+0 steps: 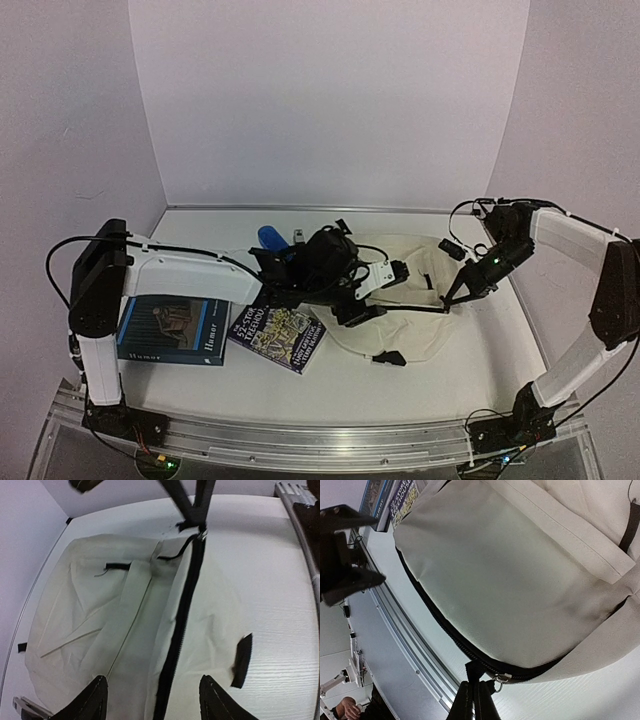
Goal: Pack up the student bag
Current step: Unzip the student bag at the center of the board.
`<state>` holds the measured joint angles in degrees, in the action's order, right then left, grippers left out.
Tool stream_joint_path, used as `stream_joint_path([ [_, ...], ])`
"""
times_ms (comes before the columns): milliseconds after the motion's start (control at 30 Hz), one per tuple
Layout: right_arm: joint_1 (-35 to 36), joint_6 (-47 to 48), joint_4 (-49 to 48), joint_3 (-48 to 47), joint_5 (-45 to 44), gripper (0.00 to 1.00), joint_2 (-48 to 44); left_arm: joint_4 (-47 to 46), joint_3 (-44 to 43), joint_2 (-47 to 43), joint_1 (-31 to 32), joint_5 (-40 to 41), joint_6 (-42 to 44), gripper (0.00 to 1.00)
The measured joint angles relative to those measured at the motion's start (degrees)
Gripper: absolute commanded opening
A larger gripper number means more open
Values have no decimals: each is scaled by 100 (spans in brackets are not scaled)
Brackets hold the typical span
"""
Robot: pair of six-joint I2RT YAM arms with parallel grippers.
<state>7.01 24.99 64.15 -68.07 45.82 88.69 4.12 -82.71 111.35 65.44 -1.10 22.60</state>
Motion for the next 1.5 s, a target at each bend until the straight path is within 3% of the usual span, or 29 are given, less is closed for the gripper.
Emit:
stream_joint_path([
  [333, 0, -189, -59, 0, 141, 0, 25, 540, -1481, 860, 180, -510, -109, 68],
  [533, 0, -283, -117, 28, 178, 0, 25, 827, -2215, 1693, 218, -552, -204, 63],
  [600, 0, -306, -133, 29, 193, 0, 35, 943, -2539, 1960, 243, -573, -212, 54],
  [833, 0, -415, -191, 33, 204, 0, 89, 1299, -3276, 2398, 344, -613, -221, 1],
  [1000, -15, -435, -200, 7, 153, 0, 402, 1283, -3093, 2341, 390, -653, -162, 0],
  [1267, -299, -360, -183, -347, -213, 0, 1168, 759, -1851, 1667, 423, -646, -129, 0],
  [1500, -546, -262, -170, -676, -477, 0, 1790, 474, -1590, 1507, 468, -464, 15, 0],
])
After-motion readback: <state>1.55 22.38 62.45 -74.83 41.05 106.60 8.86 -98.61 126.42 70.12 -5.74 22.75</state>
